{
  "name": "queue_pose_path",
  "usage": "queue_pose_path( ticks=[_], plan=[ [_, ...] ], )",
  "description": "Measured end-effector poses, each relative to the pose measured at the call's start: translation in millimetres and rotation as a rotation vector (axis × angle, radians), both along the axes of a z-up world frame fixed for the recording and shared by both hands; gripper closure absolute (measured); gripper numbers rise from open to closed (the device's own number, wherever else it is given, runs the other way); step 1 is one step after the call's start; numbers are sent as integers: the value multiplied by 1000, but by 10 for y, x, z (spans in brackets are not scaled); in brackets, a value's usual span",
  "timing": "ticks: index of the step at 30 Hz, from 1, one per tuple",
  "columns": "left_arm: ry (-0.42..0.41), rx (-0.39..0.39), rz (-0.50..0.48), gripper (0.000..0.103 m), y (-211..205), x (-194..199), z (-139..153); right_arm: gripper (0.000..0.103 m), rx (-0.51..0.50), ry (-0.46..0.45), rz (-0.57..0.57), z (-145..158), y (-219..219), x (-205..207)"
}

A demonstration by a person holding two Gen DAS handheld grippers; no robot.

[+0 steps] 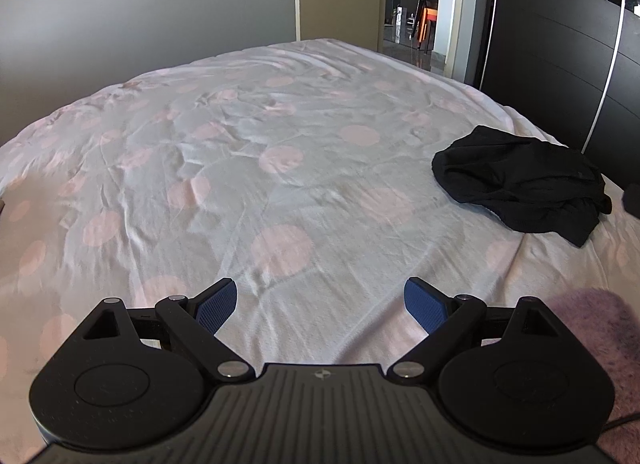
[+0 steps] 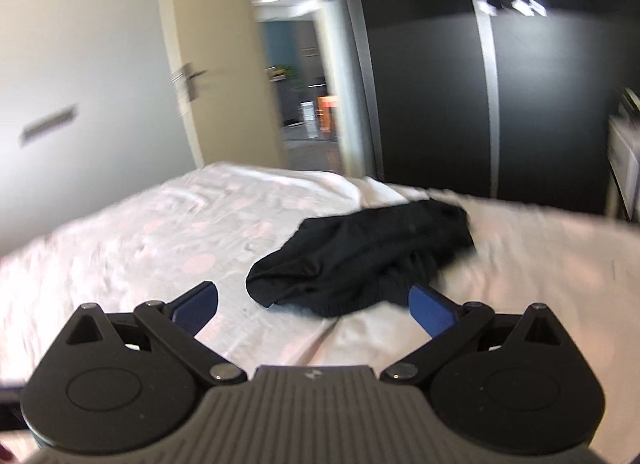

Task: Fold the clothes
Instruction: 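Grasp the black garment's edge with the right gripper and lift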

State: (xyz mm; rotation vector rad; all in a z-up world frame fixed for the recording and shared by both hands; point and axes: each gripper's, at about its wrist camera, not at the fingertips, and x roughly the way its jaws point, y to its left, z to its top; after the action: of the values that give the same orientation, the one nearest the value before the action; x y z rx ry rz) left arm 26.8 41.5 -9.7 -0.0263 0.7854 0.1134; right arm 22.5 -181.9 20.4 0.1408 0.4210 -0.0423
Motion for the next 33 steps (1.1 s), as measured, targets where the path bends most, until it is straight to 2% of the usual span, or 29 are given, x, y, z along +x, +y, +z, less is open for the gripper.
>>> queue_pose_path(
  ticks=[5, 8, 14, 19, 22, 23, 24, 25, 27, 33],
  plan=[
    [32, 3, 25, 11, 181, 192, -20, 1, -55, 80, 143, 45, -299, 484],
    [48, 6, 49, 11, 283, 303, -64, 1, -106, 145, 194, -73, -450, 842],
    [61, 7, 98, 11, 469, 434, -177, 2, -112, 262, 119, -572, -770, 1440],
    [126, 43, 100, 11, 545, 608, -342, 8, -108, 343, 75, -938, -948, 1810],
    [160, 21, 99, 11, 574, 685, -437, 18, -118, 384, 78, -1068, -950, 1940],
    [168, 22, 94, 11, 568, 701, -457, 25, -120, 385, 89, -1057, -924, 1947],
    [173, 26, 89, 11, 555, 713, -470, 38, -123, 385, 100, -1046, -899, 1954],
    [176, 31, 83, 11, 541, 723, -478, 46, -125, 386, 110, -1035, -873, 1960],
    [178, 34, 79, 11, 534, 733, -478, 66, -130, 387, 131, -1013, -822, 1974],
    [151, 19, 97, 11, 620, 606, -381, 68, -137, 364, 212, -857, -596, 1948]
  ],
)
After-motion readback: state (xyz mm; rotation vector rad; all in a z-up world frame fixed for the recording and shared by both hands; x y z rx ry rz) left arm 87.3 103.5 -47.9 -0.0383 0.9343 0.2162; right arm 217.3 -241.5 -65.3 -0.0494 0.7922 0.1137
